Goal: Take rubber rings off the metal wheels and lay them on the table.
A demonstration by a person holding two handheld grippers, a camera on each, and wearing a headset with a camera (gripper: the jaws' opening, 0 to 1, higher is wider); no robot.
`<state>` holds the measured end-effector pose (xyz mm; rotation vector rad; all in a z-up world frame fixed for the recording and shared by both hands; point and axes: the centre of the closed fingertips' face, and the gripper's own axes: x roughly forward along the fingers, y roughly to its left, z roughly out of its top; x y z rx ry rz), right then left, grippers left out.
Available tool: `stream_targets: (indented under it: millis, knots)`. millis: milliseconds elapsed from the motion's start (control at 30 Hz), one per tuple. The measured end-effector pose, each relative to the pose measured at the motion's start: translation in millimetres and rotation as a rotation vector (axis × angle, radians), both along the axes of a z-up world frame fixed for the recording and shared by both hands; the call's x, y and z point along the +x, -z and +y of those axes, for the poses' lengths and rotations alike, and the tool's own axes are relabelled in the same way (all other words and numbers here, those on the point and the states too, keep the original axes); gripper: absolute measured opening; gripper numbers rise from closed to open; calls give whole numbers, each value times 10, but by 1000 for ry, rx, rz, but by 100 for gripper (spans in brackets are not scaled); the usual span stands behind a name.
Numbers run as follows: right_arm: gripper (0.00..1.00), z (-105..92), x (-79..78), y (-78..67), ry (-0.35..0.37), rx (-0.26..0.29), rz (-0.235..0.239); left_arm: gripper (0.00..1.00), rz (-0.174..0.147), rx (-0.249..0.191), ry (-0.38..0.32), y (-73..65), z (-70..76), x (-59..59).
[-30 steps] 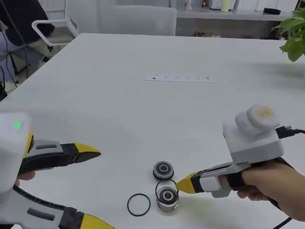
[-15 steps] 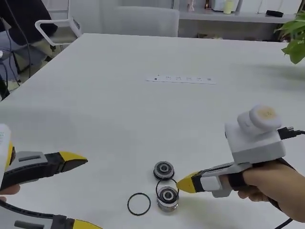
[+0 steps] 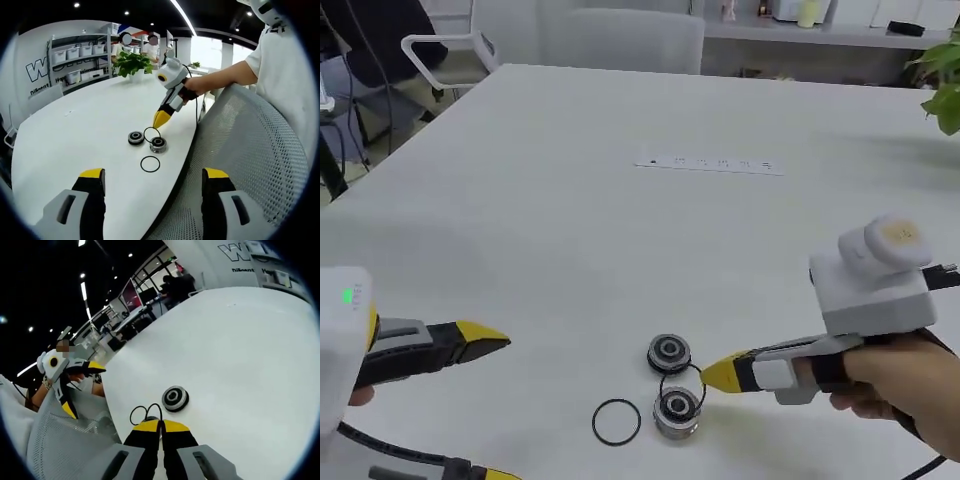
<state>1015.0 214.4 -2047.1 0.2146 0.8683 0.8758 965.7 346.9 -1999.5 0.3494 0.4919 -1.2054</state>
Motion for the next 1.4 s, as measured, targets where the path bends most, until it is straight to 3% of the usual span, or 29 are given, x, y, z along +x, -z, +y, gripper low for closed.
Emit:
stream_targets:
  millis: [300, 667, 933, 1400]
  knots:
    - [0, 12, 17, -48, 22, 16, -4, 78, 7, -7, -17, 10, 17, 23]
    - [0, 188, -58, -78, -37, 42, -22, 74, 10, -18, -48, 5, 49, 66]
    - [0, 409, -173, -34, -147, 18, -94, 72, 19, -11, -56, 24, 61, 70]
    - [0, 589, -238, 24, -212, -14, -154, 69, 24, -24, -66, 3, 62, 77]
